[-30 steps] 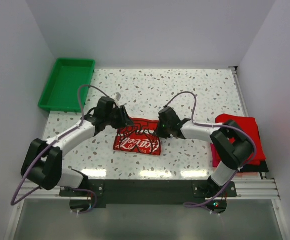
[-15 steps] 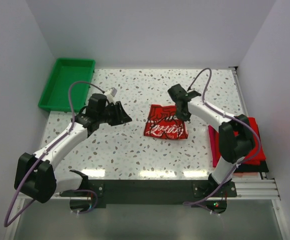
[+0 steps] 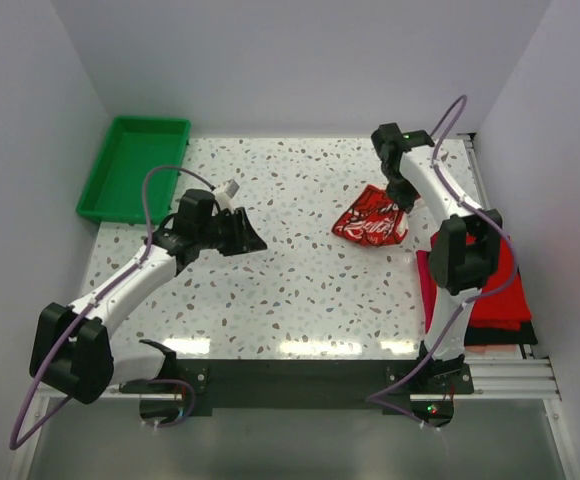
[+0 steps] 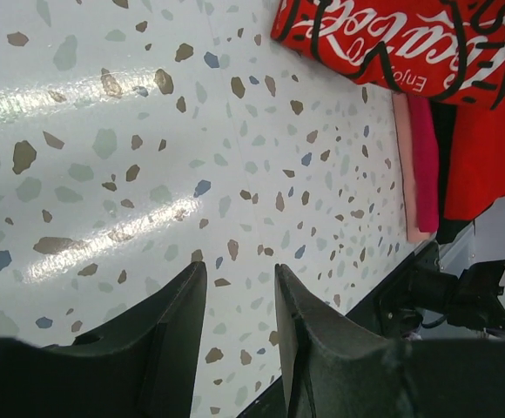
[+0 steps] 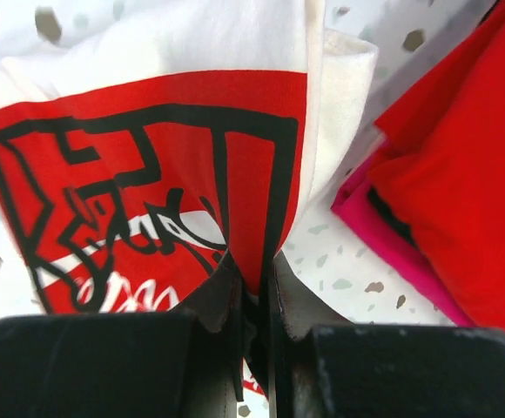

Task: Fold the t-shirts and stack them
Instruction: Neatly place the folded tshirt to the corner

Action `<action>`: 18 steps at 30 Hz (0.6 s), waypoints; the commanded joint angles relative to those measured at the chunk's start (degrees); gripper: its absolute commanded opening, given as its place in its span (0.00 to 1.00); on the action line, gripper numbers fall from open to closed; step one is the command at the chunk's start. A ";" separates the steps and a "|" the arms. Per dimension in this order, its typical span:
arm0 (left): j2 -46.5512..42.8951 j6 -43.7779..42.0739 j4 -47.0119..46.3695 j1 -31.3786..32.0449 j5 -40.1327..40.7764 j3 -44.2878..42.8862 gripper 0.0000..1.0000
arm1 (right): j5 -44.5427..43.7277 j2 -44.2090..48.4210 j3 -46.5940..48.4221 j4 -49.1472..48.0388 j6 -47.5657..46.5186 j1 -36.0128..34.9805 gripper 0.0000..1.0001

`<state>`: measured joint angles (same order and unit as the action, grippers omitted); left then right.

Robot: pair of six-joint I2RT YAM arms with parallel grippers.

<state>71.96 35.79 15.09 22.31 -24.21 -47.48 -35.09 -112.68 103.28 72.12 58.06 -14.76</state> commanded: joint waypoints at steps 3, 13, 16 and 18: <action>0.55 -1.69 -1.64 0.02 -3.39 -0.06 0.41 | -2.97 3.52 6.83 9.79 0.21 7.89 0.00; 1.60 -1.86 -2.35 0.02 -4.80 -0.50 0.41 | -0.33 8.18 10.97 10.15 -5.85 16.87 0.00; 1.69 -1.69 -2.70 -0.07 -4.80 -0.33 0.41 | 0.55 8.97 13.16 10.41 -7.78 18.71 0.00; 1.95 -1.60 -2.79 0.02 -5.06 -0.24 0.41 | 0.90 9.50 15.18 11.28 -8.66 19.77 0.00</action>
<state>73.60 35.70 14.44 22.31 -27.57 -47.42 -33.52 -107.70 113.67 76.66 51.92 3.64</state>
